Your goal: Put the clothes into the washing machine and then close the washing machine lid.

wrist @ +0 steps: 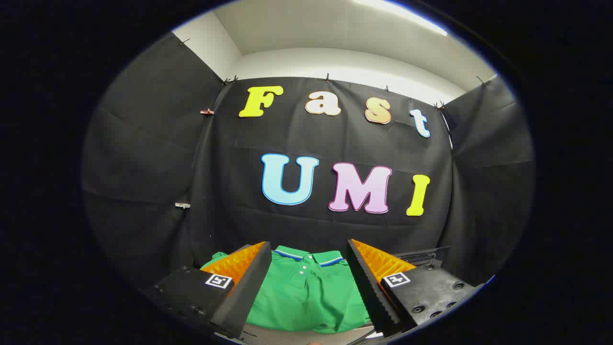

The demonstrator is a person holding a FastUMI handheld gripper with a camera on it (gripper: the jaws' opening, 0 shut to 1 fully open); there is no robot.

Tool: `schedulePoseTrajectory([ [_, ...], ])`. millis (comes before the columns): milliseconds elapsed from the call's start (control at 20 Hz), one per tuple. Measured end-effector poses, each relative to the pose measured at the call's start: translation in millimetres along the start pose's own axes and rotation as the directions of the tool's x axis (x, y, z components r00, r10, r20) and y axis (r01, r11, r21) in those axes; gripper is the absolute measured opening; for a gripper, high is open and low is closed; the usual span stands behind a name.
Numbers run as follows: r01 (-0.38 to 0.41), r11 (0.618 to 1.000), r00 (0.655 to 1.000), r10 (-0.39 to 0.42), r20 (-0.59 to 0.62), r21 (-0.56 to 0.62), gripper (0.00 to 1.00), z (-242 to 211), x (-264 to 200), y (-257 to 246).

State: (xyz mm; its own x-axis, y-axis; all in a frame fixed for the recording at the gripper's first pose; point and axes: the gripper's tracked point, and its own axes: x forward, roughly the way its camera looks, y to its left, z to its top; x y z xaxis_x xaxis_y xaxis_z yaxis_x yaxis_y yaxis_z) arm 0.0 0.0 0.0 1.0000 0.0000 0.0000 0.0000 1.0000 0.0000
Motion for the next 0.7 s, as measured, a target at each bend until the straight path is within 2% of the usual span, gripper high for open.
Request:
schedulePoseTrajectory([
  [250, -0.014, 1.0, 1.0, 0.014, -0.027, -0.021, 0.98, -4.9, -6.3, -3.5],
  [700, -0.042, 0.998, 0.999, 0.041, -0.009, -0.037, 0.98, 3.0, -6.6, -1.8],
])
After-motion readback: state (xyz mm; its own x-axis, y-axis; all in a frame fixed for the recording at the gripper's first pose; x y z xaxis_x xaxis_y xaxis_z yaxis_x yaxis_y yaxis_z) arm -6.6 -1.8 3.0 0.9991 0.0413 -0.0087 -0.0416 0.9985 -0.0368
